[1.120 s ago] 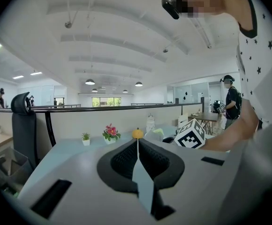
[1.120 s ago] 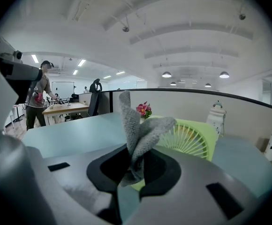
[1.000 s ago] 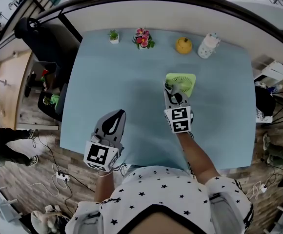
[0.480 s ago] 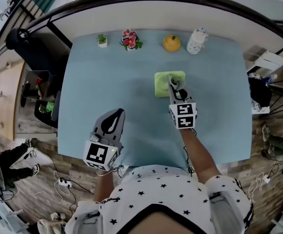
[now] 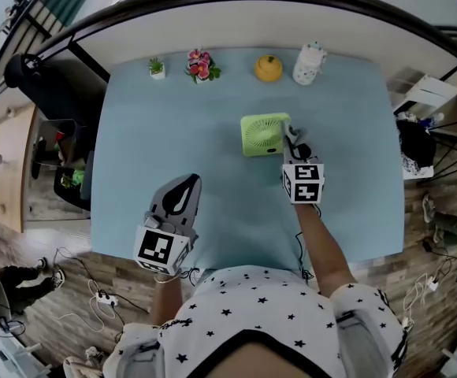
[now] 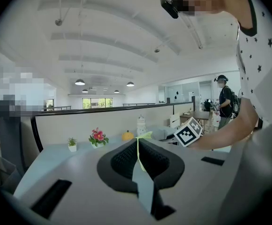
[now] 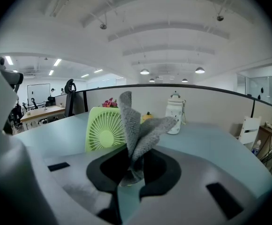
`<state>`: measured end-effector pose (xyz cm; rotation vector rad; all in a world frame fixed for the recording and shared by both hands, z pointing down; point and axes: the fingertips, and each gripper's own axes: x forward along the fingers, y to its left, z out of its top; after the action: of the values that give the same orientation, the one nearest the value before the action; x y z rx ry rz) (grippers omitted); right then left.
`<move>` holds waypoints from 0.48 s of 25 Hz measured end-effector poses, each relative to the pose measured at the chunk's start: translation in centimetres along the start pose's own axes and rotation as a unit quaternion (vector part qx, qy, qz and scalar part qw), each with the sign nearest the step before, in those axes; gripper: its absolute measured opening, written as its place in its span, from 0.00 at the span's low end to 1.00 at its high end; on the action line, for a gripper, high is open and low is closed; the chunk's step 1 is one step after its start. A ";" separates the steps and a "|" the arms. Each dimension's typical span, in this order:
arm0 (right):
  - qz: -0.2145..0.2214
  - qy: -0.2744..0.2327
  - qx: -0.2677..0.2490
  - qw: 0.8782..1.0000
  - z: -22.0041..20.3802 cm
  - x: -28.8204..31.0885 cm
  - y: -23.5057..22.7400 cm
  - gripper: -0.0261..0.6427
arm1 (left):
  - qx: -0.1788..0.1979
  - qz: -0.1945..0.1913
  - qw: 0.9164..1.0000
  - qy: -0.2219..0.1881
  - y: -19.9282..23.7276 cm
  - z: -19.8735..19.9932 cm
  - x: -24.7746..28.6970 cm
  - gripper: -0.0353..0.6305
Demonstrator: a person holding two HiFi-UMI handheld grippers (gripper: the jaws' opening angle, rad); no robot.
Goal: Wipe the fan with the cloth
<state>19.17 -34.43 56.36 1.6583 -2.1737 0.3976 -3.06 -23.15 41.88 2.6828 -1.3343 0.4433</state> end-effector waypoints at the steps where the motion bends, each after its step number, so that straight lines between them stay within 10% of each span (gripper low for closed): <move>1: 0.000 0.001 0.001 1.000 -0.1 0.0 0.0 0.11 | 0.000 0.001 1.000 0.000 0.0 0.0 -0.1 0.10; 12: 0.022 -0.037 0.017 0.999 2.6 -0.9 1.8 0.11 | -0.068 0.003 0.997 -0.033 0.9 0.2 -1.2 0.10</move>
<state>17.29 -34.34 53.62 1.6717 -2.2723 0.3919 -4.45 -22.85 41.25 2.6032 -1.3392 0.2575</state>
